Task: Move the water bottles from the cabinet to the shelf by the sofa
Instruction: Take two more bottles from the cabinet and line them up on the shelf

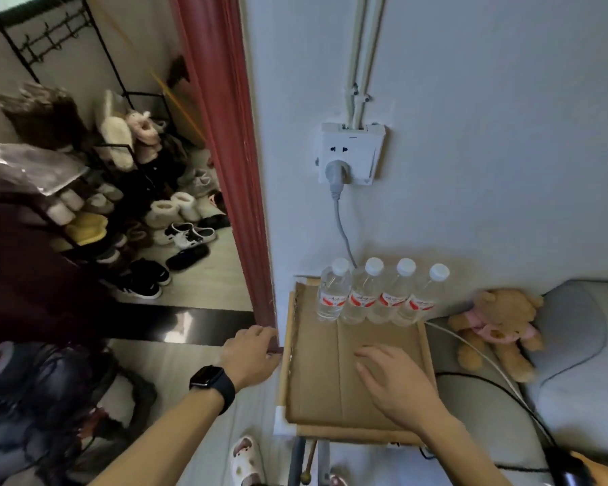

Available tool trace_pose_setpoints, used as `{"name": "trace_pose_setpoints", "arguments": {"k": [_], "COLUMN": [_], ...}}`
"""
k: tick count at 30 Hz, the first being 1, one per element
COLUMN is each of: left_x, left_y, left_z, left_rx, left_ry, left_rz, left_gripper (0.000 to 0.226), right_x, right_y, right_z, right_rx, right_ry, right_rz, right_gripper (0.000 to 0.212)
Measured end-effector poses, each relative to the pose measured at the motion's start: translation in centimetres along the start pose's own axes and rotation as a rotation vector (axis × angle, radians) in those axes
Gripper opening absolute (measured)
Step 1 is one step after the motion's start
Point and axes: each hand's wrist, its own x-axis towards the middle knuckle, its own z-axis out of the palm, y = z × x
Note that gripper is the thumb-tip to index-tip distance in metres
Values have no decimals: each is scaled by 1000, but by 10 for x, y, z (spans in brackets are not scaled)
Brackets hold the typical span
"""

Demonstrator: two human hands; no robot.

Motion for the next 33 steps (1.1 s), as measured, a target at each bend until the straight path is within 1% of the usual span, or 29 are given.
{"name": "trace_pose_setpoints", "arguments": {"k": [3,6,9,11,16,21,25,27,30,33], "left_x": [-43,-102,-175,-230,-388,-566,-711,-778,-877,-966], "left_y": [-14,-24,-36,-43,-46,-21,22,50,93,133], "left_z": [14,29,52,69,103,149,198,227,271,309], "left_rx": [-63,-118,-161,-192,-244,-213,-199,-182,-178,-162], "left_ry": [97,235,316,359,573,765,862,861,809,756], "left_rz": [-141,-338,-513,-634,-991,-1387,-1648,-1781,-1961,-2134], "left_gripper": [55,54,55,56,52,52,52,52,56,57], "right_x": [8,19,19,10,-49,-177,-316,-391,-507,-612], "right_y": [-18,-44,-82,-115,-228,-351,-426,-453,-481,-501], "right_z": [7,12,28,41,79,119,141,154,171,184], "right_rx": [-70,-101,-112,-127,-133,-111,-101,-73,-38,0], "right_ry": [-113,-201,-293,-334,-406,-483,-552,-599,-666,-691], "right_rz": [-166,-370,-560,-704,-1082,-1445,-1744,-1868,-2023,-2171], "right_gripper": [35,32,38,41,40,48,39,39,40,42]}}
